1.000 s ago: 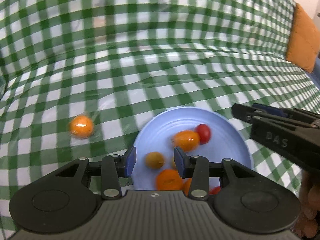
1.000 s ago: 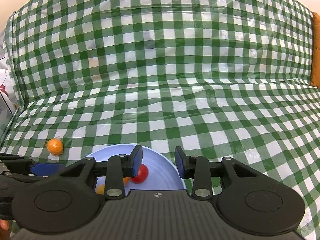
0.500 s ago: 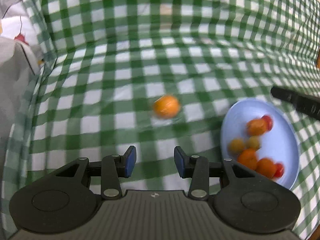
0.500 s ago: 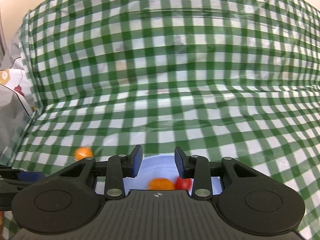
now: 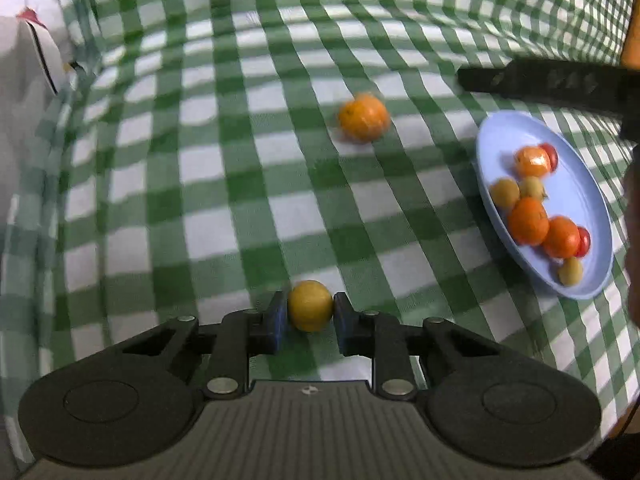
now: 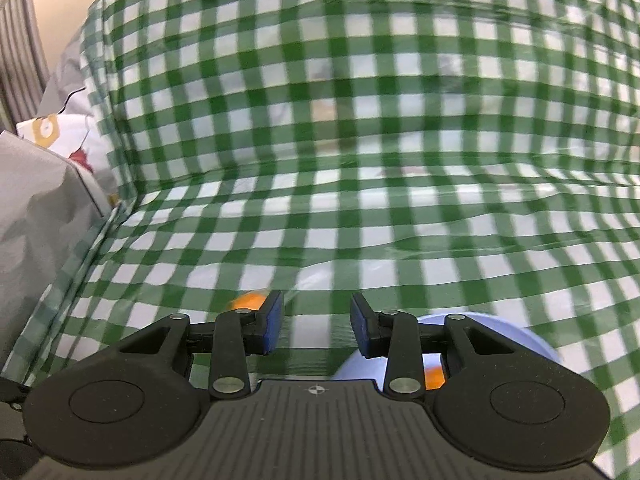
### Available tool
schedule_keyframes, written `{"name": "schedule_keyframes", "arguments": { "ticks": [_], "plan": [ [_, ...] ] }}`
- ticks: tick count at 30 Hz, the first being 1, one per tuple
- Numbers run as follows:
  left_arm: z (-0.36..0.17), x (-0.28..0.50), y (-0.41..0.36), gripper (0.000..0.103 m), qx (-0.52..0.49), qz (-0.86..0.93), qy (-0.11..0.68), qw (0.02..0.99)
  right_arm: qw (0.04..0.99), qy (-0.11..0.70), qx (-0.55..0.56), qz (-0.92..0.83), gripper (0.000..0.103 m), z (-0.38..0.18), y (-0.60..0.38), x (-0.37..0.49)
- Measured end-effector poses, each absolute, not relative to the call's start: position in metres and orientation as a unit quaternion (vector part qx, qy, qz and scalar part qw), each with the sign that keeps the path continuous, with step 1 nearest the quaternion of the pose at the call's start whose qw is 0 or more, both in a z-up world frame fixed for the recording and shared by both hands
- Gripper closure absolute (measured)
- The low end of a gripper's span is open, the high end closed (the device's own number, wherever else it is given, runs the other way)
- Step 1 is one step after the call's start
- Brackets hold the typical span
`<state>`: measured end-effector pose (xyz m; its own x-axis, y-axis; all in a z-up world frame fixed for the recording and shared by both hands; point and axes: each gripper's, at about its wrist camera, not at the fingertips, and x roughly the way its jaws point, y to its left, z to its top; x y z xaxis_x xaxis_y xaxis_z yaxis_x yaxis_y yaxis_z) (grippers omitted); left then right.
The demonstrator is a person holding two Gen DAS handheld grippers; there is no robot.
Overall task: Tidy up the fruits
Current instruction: 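Grasp a lemon with the left gripper while the right gripper grasps the bagged orange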
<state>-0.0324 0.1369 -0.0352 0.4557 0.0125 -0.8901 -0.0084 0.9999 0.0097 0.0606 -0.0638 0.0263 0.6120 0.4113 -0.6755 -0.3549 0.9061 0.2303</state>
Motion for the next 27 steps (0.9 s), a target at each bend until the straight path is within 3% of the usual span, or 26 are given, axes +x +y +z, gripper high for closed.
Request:
{"name": "schedule_keyframes", "arguments": {
  "ticks": [8,16,19,20,27],
  "plan": [
    [-0.035,-0.011,0.175,0.076,-0.035,0.09,0.501,0.86,0.884,0.402,0.03,0.235,0.051,0.007,-0.016,0.074],
    [-0.031,-0.004,0.185,0.076,-0.052,0.096,0.502,0.858,0.881,0.417,0.014,0.222,0.046,-0.016,0.008,0.092],
    [-0.029,-0.002,0.188,0.076,-0.055,0.098,0.501,0.858,0.877,0.423,0.009,0.227,0.053,-0.023,0.009,0.094],
    [-0.027,-0.001,0.19,0.076,-0.057,0.1,0.5,0.859,0.877,0.421,0.01,0.231,0.062,-0.024,0.01,0.094],
    [-0.012,0.008,0.193,0.076,-0.08,0.104,0.479,0.868,0.884,0.404,0.003,0.236,0.063,-0.001,0.003,0.082]
  ]
}}
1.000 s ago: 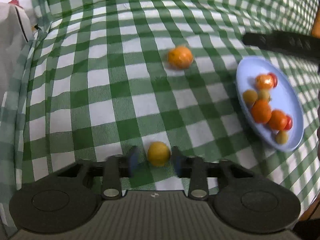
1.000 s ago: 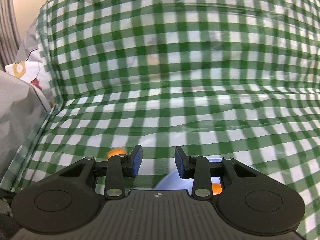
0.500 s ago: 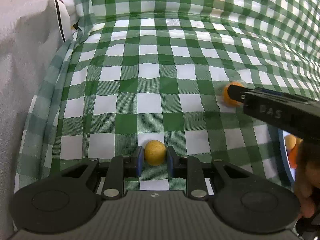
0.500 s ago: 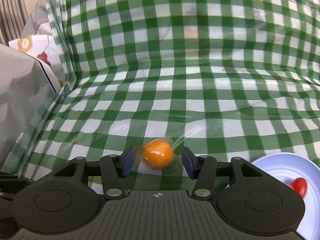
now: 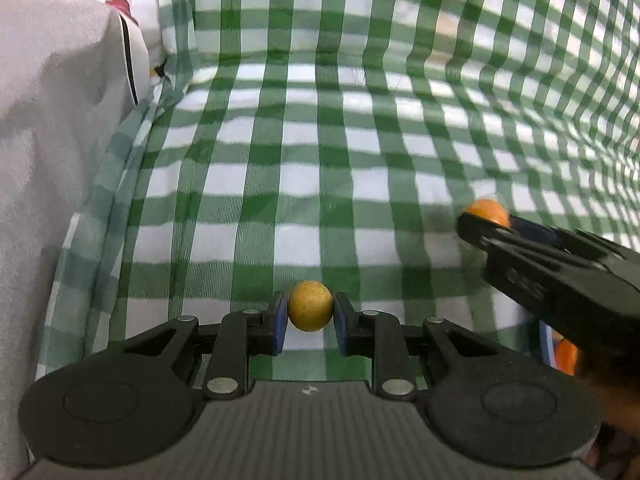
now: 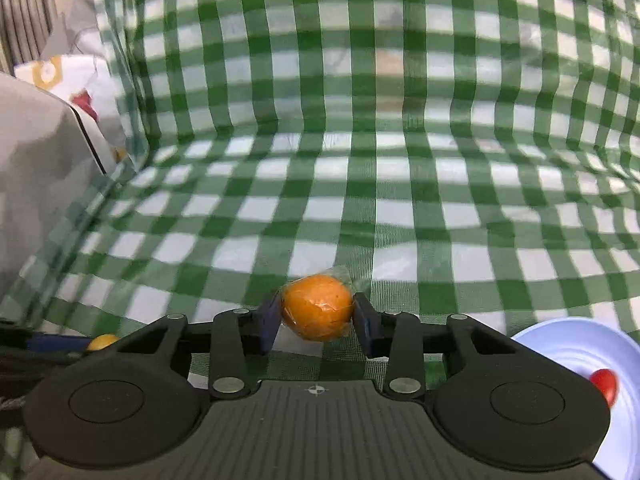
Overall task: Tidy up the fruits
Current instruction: 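Grasp a lemon with the left gripper while the right gripper grasps the bagged orange, then carry the lemon and bagged orange over the blue plate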
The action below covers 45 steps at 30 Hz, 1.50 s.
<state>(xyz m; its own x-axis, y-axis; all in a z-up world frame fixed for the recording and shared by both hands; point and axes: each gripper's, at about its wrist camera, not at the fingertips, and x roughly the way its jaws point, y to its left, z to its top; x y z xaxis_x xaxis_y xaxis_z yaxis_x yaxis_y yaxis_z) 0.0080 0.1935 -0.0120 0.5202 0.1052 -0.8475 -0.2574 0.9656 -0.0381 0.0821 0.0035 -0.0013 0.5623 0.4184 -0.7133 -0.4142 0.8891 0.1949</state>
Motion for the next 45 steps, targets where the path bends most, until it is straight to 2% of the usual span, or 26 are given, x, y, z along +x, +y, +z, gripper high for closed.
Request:
{"name": "schedule_keyframes", "arguments": {
  "ticks": [10,16,25,39,45],
  "plan": [
    [0.01,0.012,0.171,0.076,-0.091,0.107,0.451,0.881,0.912,0.359,0.035,0.194,0.063,0.072,-0.066,0.037],
    [0.009,0.012,0.147,0.076,-0.075,0.097,0.448,0.886,0.912,0.371,0.042,0.172,0.063,0.057,-0.095,0.027],
    [0.013,0.018,0.103,0.076,-0.067,0.078,0.432,0.896,0.921,0.355,0.02,0.162,0.063,0.067,-0.127,0.011],
    [0.018,0.016,0.039,0.076,-0.039,0.045,0.411,0.91,0.938,0.333,0.059,0.075,0.063,0.066,-0.213,-0.011],
    [0.018,0.013,0.024,0.076,-0.021,0.033,0.401,0.915,0.932,0.346,0.085,0.065,0.063,0.05,-0.232,-0.008]
  ]
}}
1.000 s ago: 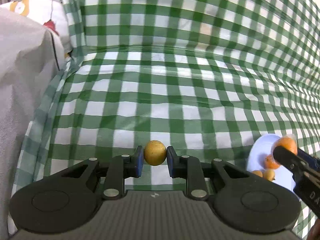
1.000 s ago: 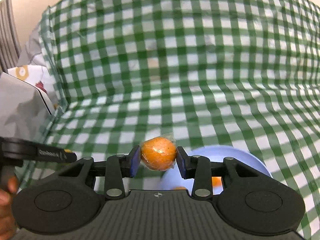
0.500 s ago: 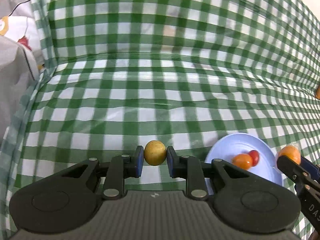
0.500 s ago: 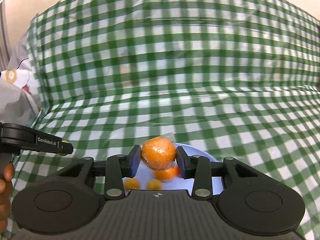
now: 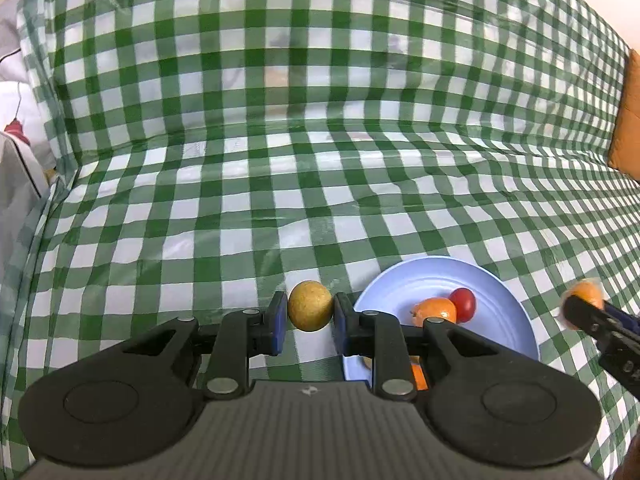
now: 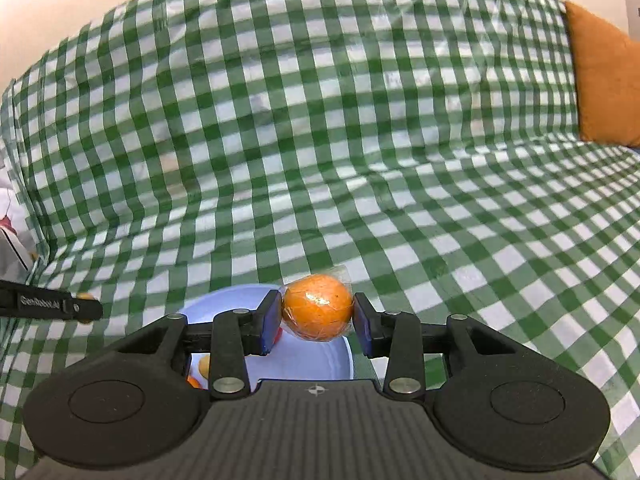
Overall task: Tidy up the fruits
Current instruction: 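Carry the lemon and bagged orange over the blue plate, then open both grippers to release the lemon and bagged orange onto the plate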
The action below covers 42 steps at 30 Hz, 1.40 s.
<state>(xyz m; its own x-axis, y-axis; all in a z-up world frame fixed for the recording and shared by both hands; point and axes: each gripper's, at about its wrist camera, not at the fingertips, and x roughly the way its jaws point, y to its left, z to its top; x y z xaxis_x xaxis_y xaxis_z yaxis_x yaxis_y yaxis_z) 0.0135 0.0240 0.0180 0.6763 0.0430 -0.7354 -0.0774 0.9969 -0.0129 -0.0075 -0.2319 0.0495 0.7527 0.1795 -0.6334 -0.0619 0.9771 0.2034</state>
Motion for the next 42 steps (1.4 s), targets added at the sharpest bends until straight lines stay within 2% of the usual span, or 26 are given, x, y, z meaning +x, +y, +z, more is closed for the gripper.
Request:
{"name": "schedule_keyframes", "arguments": {
  "ticks": [8,23,42],
  "plan": [
    [0.019,0.017,-0.004,0.076,-0.009,-0.023,0.371,0.928,0.928,0.351,0.085,0.093,0.063,0.039,-0.242,0.009],
    [-0.005,0.032,-0.049,0.076,0.017,-0.065,0.377,0.924,0.921,0.367,0.053,0.119,0.063,0.025,-0.249,0.031],
    [-0.004,0.029,-0.052,0.076,0.017,-0.075,0.38,0.922,0.917,0.37,0.05,0.139,0.063,0.026,-0.241,0.026]
  ]
}}
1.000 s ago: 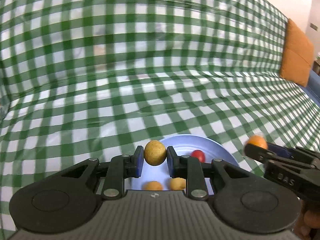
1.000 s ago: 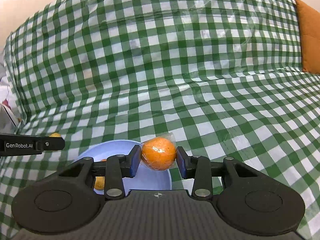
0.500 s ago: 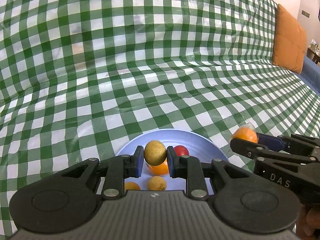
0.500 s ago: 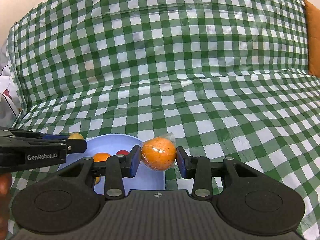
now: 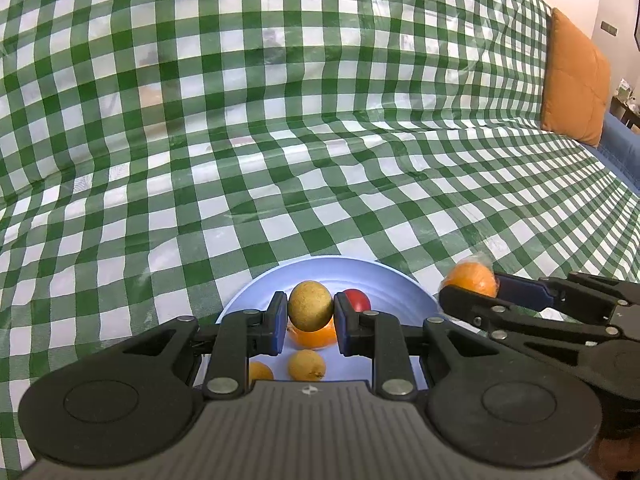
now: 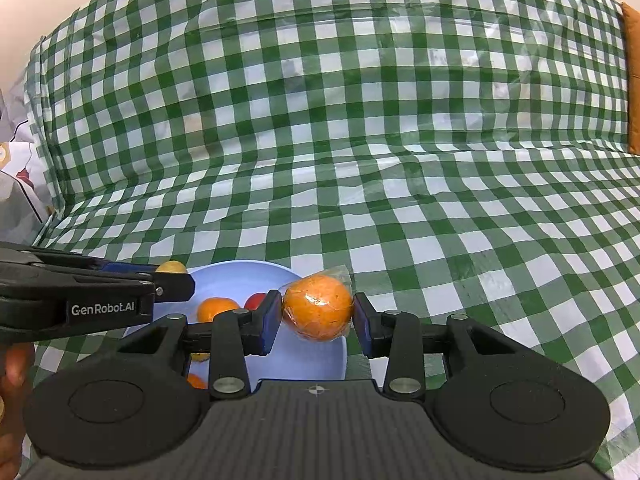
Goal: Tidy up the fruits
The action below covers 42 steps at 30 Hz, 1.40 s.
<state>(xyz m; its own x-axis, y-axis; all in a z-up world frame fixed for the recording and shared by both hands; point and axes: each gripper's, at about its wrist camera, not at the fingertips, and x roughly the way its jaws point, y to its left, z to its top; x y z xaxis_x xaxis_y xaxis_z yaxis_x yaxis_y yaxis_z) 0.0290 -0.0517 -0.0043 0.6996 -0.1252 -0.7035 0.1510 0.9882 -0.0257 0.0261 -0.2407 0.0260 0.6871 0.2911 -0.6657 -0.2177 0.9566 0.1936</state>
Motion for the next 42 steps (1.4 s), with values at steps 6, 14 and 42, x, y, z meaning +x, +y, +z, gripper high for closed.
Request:
{"name": "schedule_keyframes", "arguments": {
  "ticks": [6,14,42],
  "plan": [
    [0.004,0.026,-0.044,0.056,-0.021,-0.099,0.363,0.926,0.919,0.367,0.034,0.139,0.03,0.026,-0.237,0.026],
    [0.012,0.02,-0.035,0.029,-0.005,-0.063,0.343,0.937,0.926,0.356,0.041,0.123,0.005,0.031,-0.241,0.029],
    [-0.01,-0.011,-0.009,0.001,-0.01,0.015,0.436,0.9,0.893,0.447,-0.004,0.048,0.001,0.038,-0.232,0.01]
  ]
}}
